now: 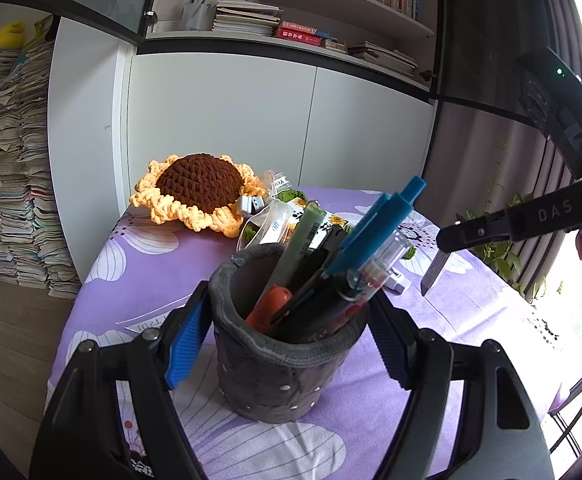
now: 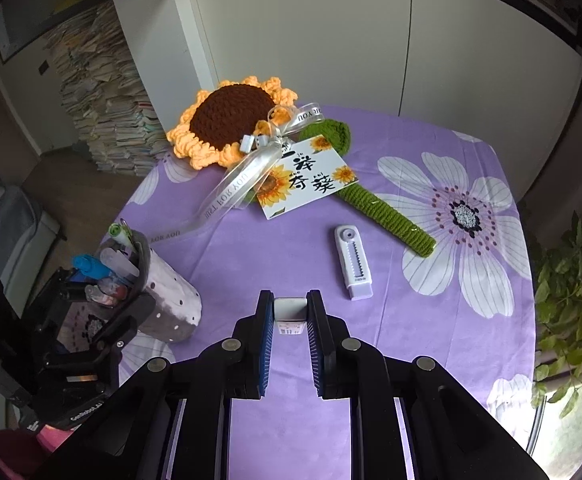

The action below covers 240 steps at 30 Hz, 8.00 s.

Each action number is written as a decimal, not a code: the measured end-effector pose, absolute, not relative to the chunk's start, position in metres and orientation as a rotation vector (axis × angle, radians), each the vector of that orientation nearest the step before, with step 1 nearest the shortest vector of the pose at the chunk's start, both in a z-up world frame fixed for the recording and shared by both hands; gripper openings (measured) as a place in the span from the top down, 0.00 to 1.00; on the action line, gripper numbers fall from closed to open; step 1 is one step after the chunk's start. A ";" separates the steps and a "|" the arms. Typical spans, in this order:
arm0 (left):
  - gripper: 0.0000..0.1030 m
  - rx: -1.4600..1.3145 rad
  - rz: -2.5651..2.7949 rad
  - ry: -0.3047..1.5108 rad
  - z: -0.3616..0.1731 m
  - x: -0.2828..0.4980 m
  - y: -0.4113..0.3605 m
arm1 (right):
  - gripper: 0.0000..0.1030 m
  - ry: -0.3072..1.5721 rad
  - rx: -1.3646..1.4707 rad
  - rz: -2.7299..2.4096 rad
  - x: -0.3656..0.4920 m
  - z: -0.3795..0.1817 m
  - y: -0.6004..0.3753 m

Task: Organize stationery
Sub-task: 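Lift the white eraser with the right tool and drop it into the cup, then lower the right tool to the white correction tape and grasp it, then lift the correction tape with the right tool and insert it into the cup, then open the right tool and withdraw it from the cup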

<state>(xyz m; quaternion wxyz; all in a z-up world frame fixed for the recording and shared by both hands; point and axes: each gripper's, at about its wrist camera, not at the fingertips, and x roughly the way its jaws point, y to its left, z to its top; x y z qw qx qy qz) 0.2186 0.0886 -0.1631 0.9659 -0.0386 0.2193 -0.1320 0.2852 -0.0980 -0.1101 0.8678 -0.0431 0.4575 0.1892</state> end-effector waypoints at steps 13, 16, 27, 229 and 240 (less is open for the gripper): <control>0.28 -0.078 -0.267 0.444 -0.163 0.219 0.089 | 0.83 0.854 -0.042 0.456 0.276 -0.078 -0.097; 0.28 -0.078 -0.267 0.444 -0.163 0.219 0.089 | 0.83 0.756 -0.050 0.523 0.262 -0.049 -0.085; 0.28 -0.078 -0.267 0.444 -0.163 0.218 0.089 | 0.83 0.702 -0.115 0.776 0.248 -0.035 -0.014; 0.17 -0.084 -0.268 0.464 -0.165 0.221 0.092 | 0.62 1.001 0.350 0.353 0.258 -0.176 -0.200; 0.17 -0.077 -0.261 0.482 -0.167 0.225 0.088 | 0.62 1.018 0.353 0.323 0.251 -0.186 -0.207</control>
